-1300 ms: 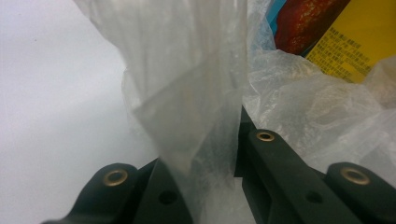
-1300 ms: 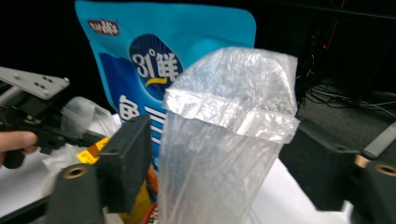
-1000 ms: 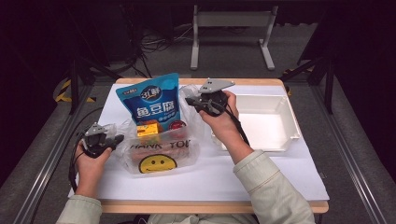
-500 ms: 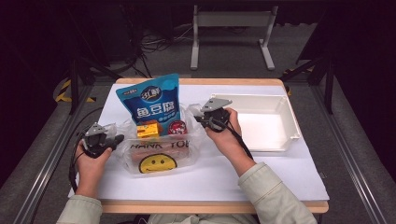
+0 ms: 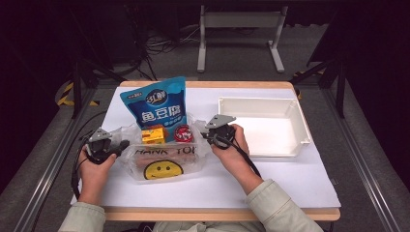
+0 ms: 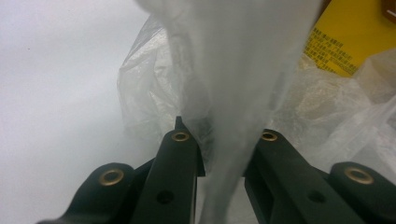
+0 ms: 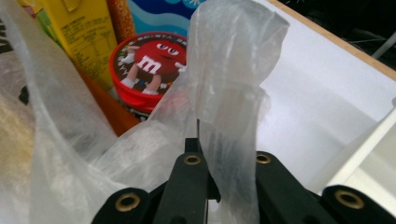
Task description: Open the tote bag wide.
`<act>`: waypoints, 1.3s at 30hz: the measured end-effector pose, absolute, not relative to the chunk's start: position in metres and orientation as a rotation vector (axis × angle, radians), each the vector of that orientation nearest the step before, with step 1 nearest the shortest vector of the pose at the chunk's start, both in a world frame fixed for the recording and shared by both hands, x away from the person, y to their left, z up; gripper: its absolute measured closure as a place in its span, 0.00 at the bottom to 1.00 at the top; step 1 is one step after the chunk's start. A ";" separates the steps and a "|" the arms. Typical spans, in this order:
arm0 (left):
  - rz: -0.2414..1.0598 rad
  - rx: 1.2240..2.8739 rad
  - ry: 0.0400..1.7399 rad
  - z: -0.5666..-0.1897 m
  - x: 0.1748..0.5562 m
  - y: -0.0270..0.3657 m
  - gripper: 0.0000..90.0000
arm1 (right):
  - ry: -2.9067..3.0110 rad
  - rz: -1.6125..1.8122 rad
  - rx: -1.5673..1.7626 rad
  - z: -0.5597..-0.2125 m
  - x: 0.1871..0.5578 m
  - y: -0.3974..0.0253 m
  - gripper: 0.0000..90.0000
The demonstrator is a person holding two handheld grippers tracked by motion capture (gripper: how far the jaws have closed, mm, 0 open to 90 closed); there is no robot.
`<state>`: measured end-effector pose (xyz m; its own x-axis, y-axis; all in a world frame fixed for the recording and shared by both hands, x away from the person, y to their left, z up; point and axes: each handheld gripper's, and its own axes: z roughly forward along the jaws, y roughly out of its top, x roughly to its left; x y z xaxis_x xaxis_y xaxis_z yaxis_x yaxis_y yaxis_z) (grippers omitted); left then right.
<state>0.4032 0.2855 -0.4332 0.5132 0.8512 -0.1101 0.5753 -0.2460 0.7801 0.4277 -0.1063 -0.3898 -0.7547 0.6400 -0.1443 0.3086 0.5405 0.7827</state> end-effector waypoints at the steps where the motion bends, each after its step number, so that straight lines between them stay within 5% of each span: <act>1: 0.428 1.946 1.172 -0.433 0.403 0.286 0.93 | 2.364 1.081 0.777 -0.390 0.425 -0.106 1.00; 31: 0.327 1.965 1.253 -0.450 0.407 0.292 0.91 | 2.531 0.902 0.815 -0.437 0.402 -0.109 1.00; 37: 0.320 1.916 1.180 -0.437 0.400 0.300 0.68 | 2.535 0.904 0.819 -0.436 0.402 -0.110 1.00; 38: 0.314 1.887 1.167 -0.430 0.397 0.305 0.52 | 2.537 0.914 0.812 -0.435 0.401 -0.111 1.00; 39: 0.314 1.887 1.167 -0.430 0.397 0.305 0.49 | 2.537 0.914 0.812 -0.435 0.401 -0.111 1.00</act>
<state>0.3974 0.3050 -0.4304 0.5288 0.8206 -0.2168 0.6007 -0.1814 0.7787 0.4014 -0.1105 -0.4354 -0.7858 0.6095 -0.1053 0.4023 0.6329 0.6615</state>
